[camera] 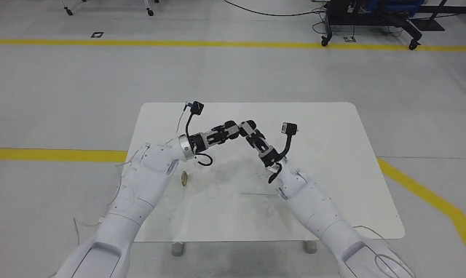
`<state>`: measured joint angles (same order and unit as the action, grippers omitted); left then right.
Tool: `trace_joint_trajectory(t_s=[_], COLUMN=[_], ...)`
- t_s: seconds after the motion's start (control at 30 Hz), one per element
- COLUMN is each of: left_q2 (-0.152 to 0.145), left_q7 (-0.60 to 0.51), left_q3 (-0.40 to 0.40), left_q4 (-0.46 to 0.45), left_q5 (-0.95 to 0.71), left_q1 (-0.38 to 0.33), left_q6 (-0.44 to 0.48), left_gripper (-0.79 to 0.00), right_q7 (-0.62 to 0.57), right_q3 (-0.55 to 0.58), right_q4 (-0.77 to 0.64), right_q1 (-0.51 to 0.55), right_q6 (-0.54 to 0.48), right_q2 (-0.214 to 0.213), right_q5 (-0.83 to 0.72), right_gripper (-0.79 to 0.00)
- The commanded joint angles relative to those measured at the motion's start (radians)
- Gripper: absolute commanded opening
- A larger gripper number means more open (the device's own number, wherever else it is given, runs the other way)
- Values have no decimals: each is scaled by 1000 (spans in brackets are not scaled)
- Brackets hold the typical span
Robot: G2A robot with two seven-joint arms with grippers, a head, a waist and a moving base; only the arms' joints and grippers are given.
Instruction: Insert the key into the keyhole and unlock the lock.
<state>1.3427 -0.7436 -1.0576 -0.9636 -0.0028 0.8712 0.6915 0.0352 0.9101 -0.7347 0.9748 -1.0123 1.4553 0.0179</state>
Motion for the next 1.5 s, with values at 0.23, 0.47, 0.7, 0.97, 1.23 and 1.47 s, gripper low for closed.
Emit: trace_joint_trajectory(t_s=[0.23, 0.47, 0.7, 0.97, 1.23, 1.47], left_q2=[-5, -6, -17, -34, -32, -35], left_q7=[27, 38, 9, -271, -336, -340], left_q3=[-16, -20, -27, 24, 69, 77], left_q4=[0, 0, -44, -86, -65, -46], left_q5=[-35, -38, 1, 55, 22, -5], left_q1=[7, 8, 25, 2, -26, -40], left_q6=[13, 13, -12, -47, -17, 0], left_gripper=[-785, -785, -785, -785, -785, -785], right_q7=[-28, -28, -12, -364, -610, -707], right_q3=[20, 20, 69, 208, 245, 231], right_q4=[-1, -1, 10, -140, -317, -318], right_q1=[6, 6, -11, 70, 168, 165], right_q6=[0, 0, 52, 26, 116, 121], right_q2=[0, 0, -26, -142, -183, -191], right_q5=[-15, -15, 123, 306, 83, -51], right_gripper=[0, 0, 0, 0, -188, -434])
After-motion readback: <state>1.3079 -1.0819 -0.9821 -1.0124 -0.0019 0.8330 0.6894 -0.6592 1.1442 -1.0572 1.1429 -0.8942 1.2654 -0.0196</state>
